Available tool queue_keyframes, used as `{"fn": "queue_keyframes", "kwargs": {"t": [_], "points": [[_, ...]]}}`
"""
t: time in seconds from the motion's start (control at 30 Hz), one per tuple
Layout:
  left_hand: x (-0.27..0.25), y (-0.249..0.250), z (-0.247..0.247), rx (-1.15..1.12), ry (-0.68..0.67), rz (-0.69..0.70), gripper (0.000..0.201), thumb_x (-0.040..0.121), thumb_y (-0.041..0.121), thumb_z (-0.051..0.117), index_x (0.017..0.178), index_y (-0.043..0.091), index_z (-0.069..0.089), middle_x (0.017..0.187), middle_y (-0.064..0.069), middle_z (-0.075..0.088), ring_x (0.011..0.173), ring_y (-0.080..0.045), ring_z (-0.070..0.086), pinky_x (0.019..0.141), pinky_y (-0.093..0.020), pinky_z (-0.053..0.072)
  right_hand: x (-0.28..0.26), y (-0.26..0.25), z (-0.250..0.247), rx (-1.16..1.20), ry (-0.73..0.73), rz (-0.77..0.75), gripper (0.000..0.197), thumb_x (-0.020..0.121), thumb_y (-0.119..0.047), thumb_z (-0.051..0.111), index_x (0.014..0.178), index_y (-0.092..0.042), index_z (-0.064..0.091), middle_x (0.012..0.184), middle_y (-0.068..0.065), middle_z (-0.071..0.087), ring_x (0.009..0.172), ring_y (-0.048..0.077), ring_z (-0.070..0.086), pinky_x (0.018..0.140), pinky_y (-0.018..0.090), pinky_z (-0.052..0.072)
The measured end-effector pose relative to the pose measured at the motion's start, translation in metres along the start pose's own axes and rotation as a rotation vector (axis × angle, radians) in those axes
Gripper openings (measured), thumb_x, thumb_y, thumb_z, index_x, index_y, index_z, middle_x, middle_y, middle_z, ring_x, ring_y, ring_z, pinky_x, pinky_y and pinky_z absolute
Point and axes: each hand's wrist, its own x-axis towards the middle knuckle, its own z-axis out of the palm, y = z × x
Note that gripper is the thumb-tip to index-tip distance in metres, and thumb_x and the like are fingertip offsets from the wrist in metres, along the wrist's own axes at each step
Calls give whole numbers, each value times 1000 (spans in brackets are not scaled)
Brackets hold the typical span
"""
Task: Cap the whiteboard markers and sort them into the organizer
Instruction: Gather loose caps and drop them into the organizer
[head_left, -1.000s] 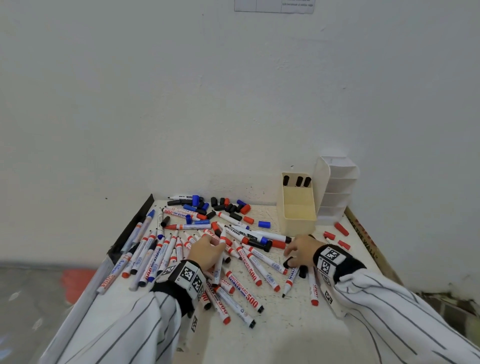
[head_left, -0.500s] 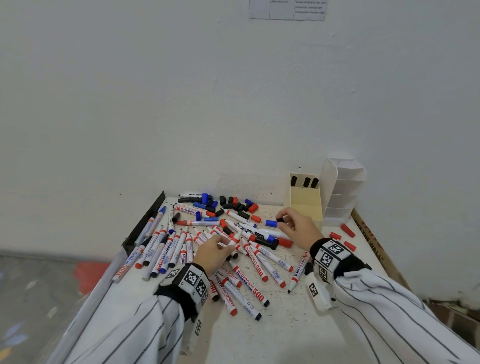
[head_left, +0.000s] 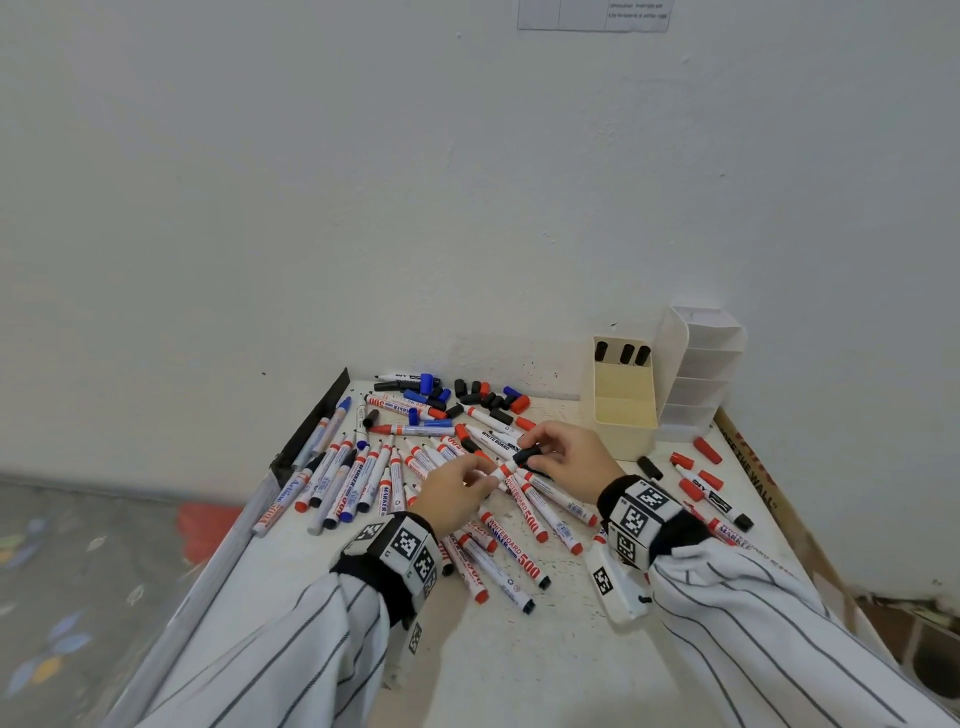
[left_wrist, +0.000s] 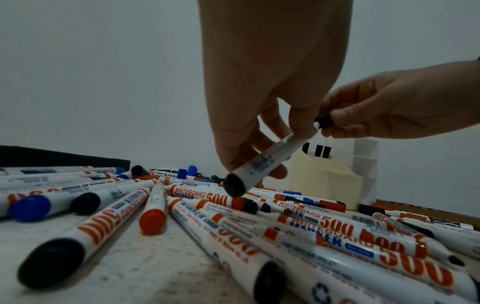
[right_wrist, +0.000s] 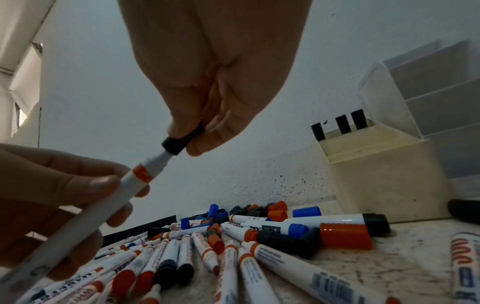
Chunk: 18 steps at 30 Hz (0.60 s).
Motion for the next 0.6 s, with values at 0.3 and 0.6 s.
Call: {"fn": "queue_keyframes", "kwargs": {"t": [0.3, 0.6], "points": [[-12, 11, -7, 114, 6, 176, 20, 85, 24, 65, 102, 18, 59, 98, -2, 61, 88, -18, 59, 73, -21, 46, 2, -13, 11, -48, 18, 196, 48, 98, -42, 32, 59, -15, 40, 56, -1, 34, 54, 13, 32, 54, 26, 26], [-15, 24, -2, 213, 16, 157, 31, 100, 30, 32, 92, 16, 58, 86, -2, 59, 79, -17, 56, 74, -29, 43, 8, -27, 18, 28, 104, 161, 45, 98, -21, 34, 53, -16, 34, 52, 0, 29, 50, 12, 28, 50, 26, 22]]}}
